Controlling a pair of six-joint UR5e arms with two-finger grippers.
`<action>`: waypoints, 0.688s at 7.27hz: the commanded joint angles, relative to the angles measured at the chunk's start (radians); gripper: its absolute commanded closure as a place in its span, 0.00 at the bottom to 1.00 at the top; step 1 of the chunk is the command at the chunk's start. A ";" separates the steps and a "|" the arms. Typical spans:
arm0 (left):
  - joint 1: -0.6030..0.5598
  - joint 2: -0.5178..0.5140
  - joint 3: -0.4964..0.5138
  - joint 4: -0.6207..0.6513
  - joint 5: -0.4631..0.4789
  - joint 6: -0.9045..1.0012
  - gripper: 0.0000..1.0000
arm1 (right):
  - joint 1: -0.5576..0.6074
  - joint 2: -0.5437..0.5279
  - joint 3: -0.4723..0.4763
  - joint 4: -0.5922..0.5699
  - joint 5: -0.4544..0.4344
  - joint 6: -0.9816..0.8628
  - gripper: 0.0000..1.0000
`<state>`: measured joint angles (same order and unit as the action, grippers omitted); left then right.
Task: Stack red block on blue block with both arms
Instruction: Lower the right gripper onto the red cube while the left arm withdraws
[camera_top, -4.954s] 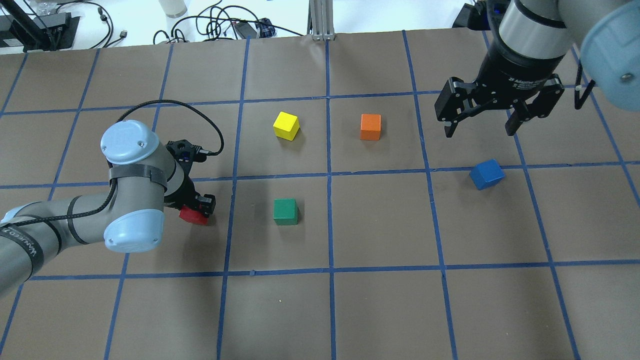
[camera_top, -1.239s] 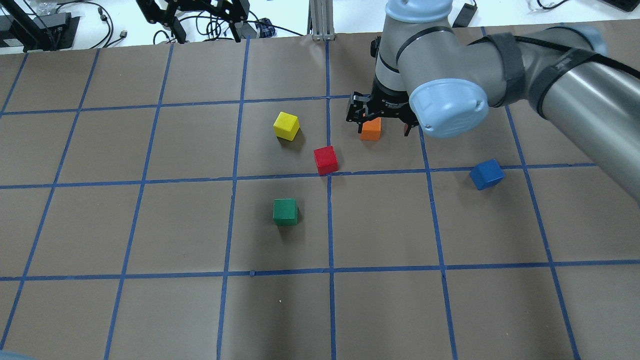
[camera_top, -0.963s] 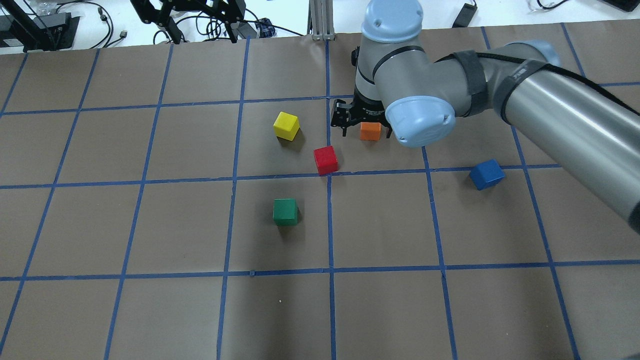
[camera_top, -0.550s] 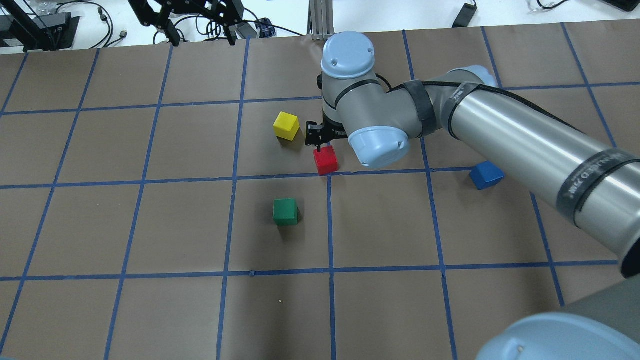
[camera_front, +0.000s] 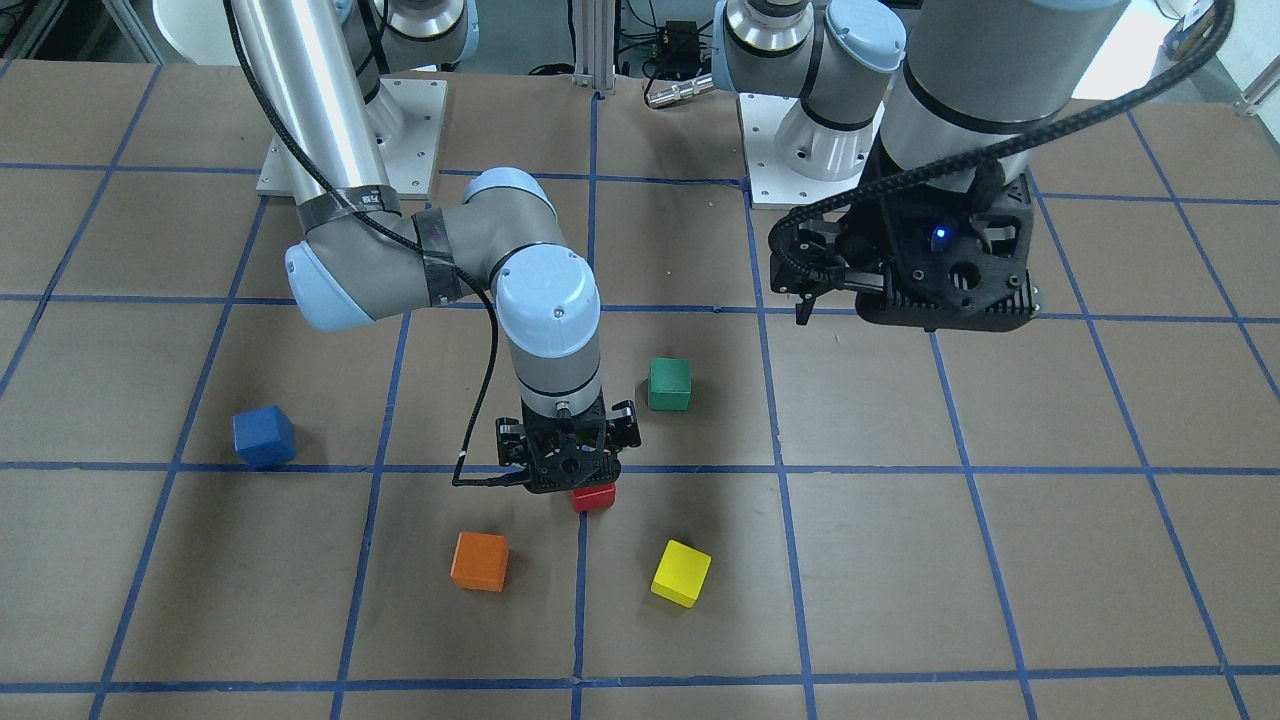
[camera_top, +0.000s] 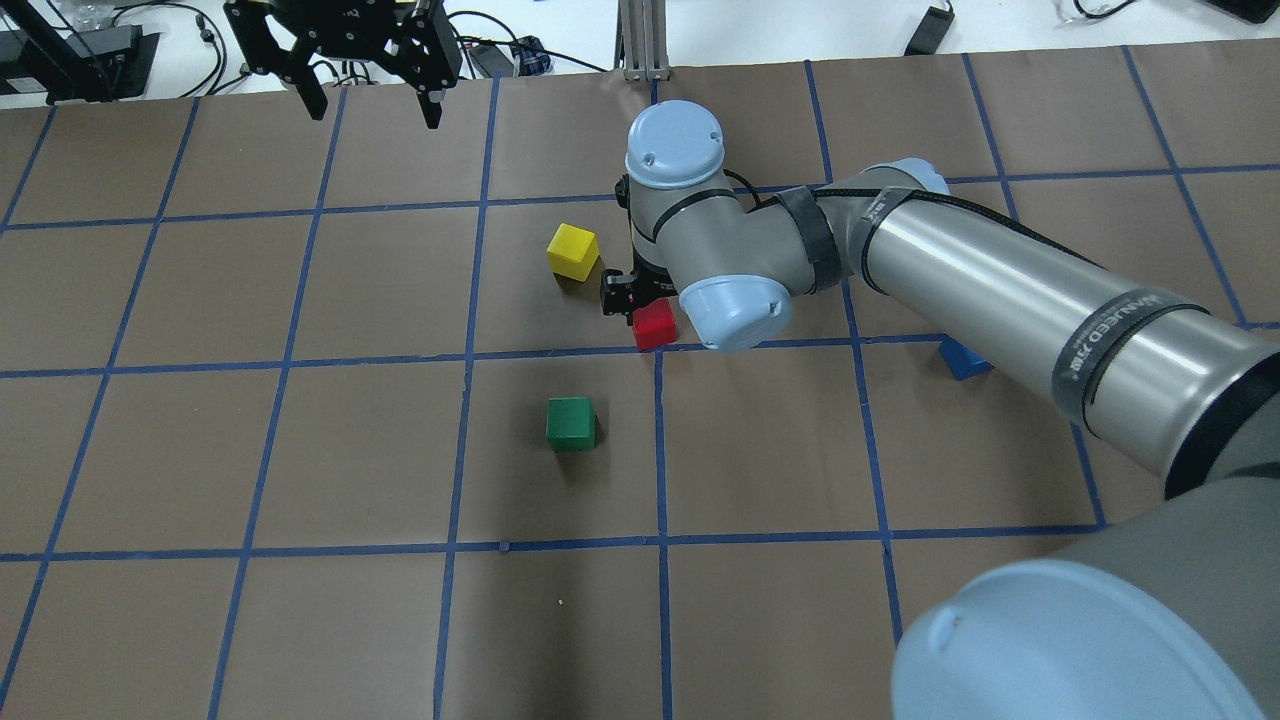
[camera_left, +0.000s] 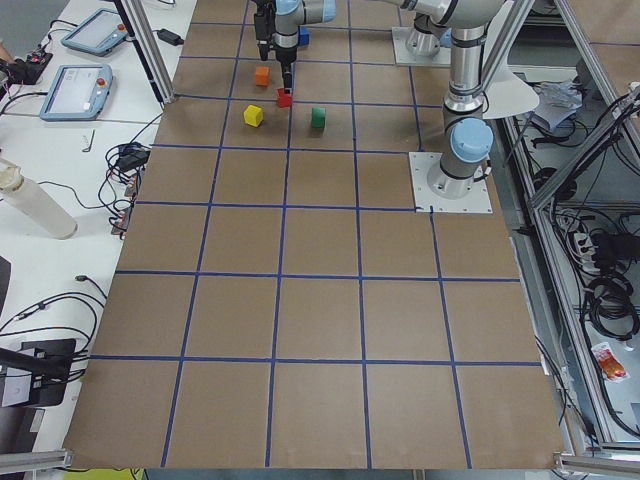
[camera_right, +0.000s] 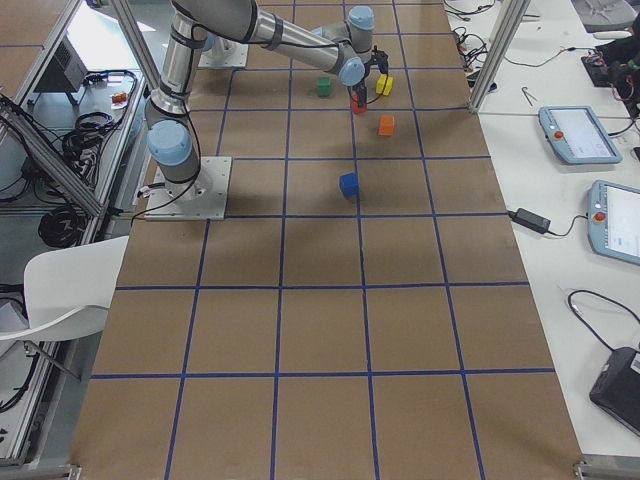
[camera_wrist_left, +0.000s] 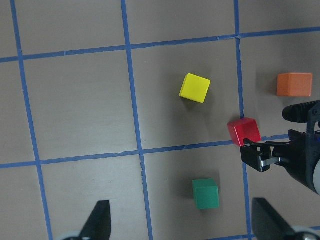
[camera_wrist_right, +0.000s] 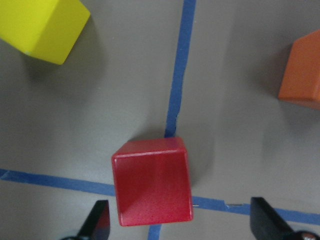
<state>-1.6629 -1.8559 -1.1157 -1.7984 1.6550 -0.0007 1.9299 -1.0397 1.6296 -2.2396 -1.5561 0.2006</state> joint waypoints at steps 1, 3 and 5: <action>0.002 0.013 -0.106 0.058 -0.007 -0.001 0.00 | 0.015 0.029 0.001 -0.032 0.004 -0.052 0.00; 0.003 0.052 -0.171 0.137 -0.008 0.053 0.00 | 0.015 0.038 -0.001 -0.035 0.010 -0.078 0.00; 0.000 0.064 -0.180 0.136 -0.006 0.053 0.00 | 0.015 0.038 -0.001 -0.040 0.010 -0.087 0.63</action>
<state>-1.6623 -1.8025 -1.2851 -1.6668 1.6477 0.0466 1.9449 -1.0026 1.6300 -2.2779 -1.5472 0.1130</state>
